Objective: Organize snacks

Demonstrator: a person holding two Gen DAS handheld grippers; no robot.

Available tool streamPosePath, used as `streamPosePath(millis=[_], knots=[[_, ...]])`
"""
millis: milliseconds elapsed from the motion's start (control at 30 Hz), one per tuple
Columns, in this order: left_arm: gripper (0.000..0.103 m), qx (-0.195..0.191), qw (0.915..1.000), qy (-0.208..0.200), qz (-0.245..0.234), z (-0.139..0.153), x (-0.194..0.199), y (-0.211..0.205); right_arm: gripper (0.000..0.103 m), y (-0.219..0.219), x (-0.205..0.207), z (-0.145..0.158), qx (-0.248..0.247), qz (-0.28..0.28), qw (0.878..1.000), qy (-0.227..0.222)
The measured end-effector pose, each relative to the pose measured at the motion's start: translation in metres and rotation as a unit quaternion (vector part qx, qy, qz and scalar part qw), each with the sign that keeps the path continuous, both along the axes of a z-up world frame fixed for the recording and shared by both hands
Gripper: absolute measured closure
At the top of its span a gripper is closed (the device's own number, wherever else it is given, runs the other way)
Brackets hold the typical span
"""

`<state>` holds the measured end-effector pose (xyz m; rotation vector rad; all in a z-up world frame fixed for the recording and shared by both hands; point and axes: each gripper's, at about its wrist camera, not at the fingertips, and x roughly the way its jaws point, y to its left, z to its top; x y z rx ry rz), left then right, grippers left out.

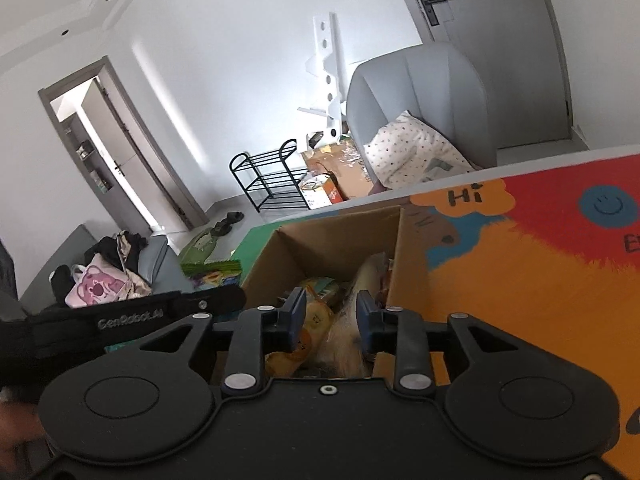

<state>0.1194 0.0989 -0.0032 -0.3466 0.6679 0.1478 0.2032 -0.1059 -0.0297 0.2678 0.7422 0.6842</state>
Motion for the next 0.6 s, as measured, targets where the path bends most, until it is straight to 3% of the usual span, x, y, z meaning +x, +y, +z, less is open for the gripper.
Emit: streamPosePath(millis=[233,400,467,600], knots=[[0.070,-0.003,0.9998,0.001,-0.020,-0.003,-0.007,-0.008,0.062,-0.013,-0.007,-0.001,0.000,-0.023,1.000,-0.005],[0.067,-0.004,0.9989,0.004,-0.047,-0.006,-0.008,-0.021,0.060,-0.025,-0.009,-0.002,-0.001,-0.038,0.999,-0.007],[0.061,-0.002,0.9982,0.008,-0.060,-0.007,-0.007,-0.028,0.052,-0.029,-0.011,-0.002,-0.001,-0.045,0.999,-0.010],[0.046,0.003,0.9982,0.004,-0.059,-0.005,-0.011,-0.034,0.049,-0.038,-0.015,-0.002,0.001,-0.053,0.999,-0.014]])
